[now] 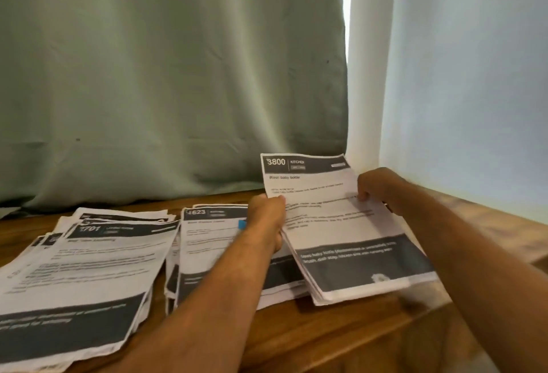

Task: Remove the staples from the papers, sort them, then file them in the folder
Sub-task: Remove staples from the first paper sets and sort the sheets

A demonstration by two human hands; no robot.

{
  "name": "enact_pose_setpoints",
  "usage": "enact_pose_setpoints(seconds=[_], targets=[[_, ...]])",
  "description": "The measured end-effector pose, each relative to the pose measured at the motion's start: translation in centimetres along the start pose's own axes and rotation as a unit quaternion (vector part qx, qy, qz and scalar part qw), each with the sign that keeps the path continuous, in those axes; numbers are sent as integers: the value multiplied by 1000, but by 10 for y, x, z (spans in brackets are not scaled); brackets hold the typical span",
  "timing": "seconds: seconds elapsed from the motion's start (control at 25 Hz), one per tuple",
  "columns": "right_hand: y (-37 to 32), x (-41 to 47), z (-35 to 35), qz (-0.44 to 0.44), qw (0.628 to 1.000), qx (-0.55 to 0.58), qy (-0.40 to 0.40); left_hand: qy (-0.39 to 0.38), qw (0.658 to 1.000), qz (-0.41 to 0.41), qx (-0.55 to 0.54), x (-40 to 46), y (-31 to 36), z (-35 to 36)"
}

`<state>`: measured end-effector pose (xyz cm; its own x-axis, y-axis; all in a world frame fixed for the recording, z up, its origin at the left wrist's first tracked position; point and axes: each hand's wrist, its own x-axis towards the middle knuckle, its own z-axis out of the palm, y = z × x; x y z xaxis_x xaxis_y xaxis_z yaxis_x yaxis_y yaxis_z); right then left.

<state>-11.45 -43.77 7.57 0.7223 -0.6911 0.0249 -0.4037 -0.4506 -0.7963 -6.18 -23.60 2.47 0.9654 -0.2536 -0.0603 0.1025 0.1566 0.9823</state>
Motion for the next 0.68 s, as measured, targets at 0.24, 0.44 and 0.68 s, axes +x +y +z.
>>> enact_pose_setpoints(seconds=[0.24,0.44,0.68], targets=[[60,29,-23,-94,988,-13,123,-48,998,-23,18,1,-31,73],[89,54,-9,-139,977,-97,132,1,983,30,180,-4,-38,79],[112,69,-9,-153,963,-213,58,81,938,136,308,5,-33,59]])
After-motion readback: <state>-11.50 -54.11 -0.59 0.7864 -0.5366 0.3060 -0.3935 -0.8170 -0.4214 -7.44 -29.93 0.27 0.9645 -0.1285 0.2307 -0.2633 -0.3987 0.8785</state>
